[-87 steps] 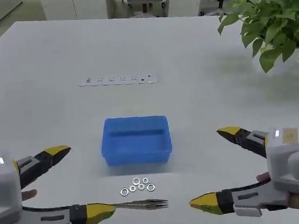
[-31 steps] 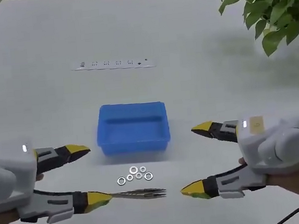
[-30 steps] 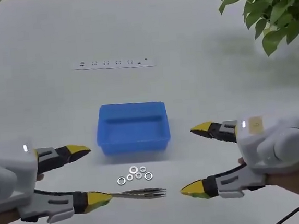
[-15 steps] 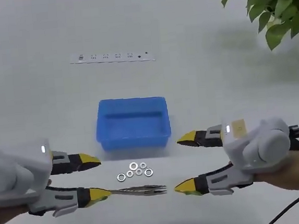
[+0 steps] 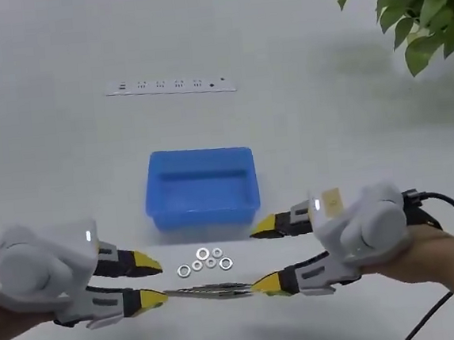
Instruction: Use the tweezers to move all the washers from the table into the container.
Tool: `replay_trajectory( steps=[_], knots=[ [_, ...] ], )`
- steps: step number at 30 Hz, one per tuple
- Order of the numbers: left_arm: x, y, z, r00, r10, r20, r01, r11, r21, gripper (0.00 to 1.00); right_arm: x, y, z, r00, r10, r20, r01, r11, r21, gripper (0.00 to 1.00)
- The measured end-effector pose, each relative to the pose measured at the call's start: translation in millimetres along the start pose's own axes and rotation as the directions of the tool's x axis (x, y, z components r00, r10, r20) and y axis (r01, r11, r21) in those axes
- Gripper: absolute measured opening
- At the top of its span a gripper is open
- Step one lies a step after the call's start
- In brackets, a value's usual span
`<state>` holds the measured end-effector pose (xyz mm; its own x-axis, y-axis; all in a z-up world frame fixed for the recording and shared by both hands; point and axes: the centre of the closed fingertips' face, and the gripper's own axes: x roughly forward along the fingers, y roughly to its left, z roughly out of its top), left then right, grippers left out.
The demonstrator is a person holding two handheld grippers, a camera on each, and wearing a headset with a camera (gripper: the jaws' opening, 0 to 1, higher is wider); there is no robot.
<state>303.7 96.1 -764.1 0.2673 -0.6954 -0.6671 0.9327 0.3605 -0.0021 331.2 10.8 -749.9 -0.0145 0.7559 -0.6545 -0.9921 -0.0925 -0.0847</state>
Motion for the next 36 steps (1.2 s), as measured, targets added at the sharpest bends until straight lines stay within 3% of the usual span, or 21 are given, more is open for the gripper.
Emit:
replay_trajectory(
  steps=[19,36],
  knots=[
    [19.4,9.2,-13.4,0.9967,-0.044,-0.069,0.048,0.998,0.051,0.14,30.8,15.0,-15.6,0.9944,0.085,-0.063,-0.087,0.996,-0.031,0.3],
    [27.8,4.6,-23.0,0.9876,-0.068,-0.142,0.08,0.993,0.084,0.06,44.0,19.9,-26.9,0.9873,0.114,-0.111,-0.121,0.99,-0.065,0.19]
  ],
)
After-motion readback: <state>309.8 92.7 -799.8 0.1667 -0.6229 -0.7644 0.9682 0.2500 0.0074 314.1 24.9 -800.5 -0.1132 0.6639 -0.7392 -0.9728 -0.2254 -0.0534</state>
